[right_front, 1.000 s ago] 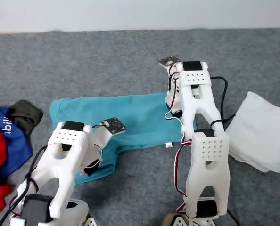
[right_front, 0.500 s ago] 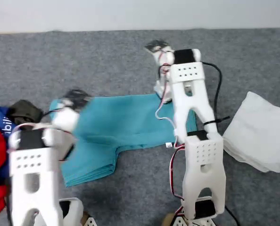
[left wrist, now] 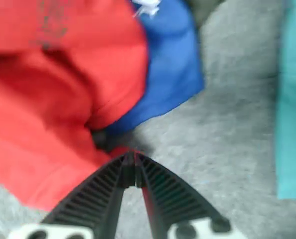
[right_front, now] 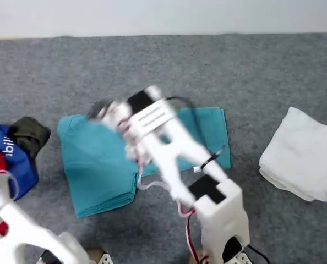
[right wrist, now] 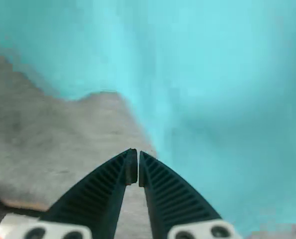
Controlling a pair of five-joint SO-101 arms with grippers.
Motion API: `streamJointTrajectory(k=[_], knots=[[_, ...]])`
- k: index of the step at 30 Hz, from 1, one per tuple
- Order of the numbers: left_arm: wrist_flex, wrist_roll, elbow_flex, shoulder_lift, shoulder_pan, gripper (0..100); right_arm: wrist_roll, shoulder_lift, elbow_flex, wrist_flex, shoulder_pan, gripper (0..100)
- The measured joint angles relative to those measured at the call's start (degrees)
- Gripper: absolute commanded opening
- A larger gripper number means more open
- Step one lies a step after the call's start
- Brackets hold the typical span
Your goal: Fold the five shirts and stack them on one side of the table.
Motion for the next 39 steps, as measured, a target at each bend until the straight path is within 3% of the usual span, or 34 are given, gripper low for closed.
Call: streamJointTrajectory(k=[3,11,30,39], knots=[[-1.9,0.0,0.0,5.5,-4.0,1,0.2,0.0,1.2,0.0,-6.8,23.7],[-2.9,0.0,-3.3,14.9,-9.8,1,0.4,0.0,1.6,-1.1,-20.9,24.1],[-2.9,-2.0,-4.9,15.9,-10.6,1,0.5,14.9,1.4,-13.3,-22.6,23.6],[-2.9,-5.5,-5.8,15.9,-14.8,1,0.4,16.8,-0.8,-13.9,-22.3,2.6]])
